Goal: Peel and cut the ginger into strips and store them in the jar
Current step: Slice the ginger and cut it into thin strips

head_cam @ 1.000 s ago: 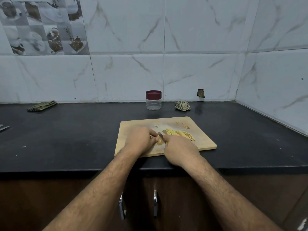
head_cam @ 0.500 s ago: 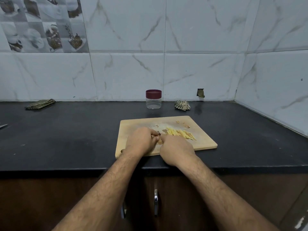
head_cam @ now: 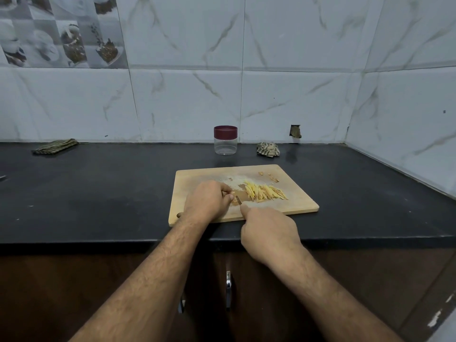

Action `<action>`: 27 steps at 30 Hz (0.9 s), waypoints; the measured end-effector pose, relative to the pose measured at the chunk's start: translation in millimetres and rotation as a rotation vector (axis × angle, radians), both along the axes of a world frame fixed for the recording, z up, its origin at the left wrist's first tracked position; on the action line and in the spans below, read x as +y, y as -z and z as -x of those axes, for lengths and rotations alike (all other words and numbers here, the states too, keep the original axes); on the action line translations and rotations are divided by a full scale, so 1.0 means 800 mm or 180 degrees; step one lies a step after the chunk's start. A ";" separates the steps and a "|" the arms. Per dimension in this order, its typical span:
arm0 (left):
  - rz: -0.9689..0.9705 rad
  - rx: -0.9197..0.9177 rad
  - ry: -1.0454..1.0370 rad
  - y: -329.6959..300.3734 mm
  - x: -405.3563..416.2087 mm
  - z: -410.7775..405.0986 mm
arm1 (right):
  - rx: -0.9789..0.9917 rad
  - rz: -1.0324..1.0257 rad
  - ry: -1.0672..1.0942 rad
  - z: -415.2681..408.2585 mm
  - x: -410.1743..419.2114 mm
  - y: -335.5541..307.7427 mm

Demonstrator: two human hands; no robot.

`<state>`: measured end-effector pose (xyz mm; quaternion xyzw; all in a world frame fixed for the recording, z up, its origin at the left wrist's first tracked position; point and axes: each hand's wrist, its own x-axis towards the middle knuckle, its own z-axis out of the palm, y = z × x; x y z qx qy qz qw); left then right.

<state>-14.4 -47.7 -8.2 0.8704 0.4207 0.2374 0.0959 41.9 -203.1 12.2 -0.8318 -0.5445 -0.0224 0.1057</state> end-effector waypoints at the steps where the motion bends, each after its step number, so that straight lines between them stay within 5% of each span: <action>1: 0.0006 -0.0007 -0.0011 0.000 0.000 0.000 | -0.0014 0.0005 0.0020 0.000 0.003 -0.002; 27: -0.0005 0.0041 -0.0012 0.001 0.000 0.000 | 0.0176 -0.0212 0.0192 -0.014 0.003 -0.001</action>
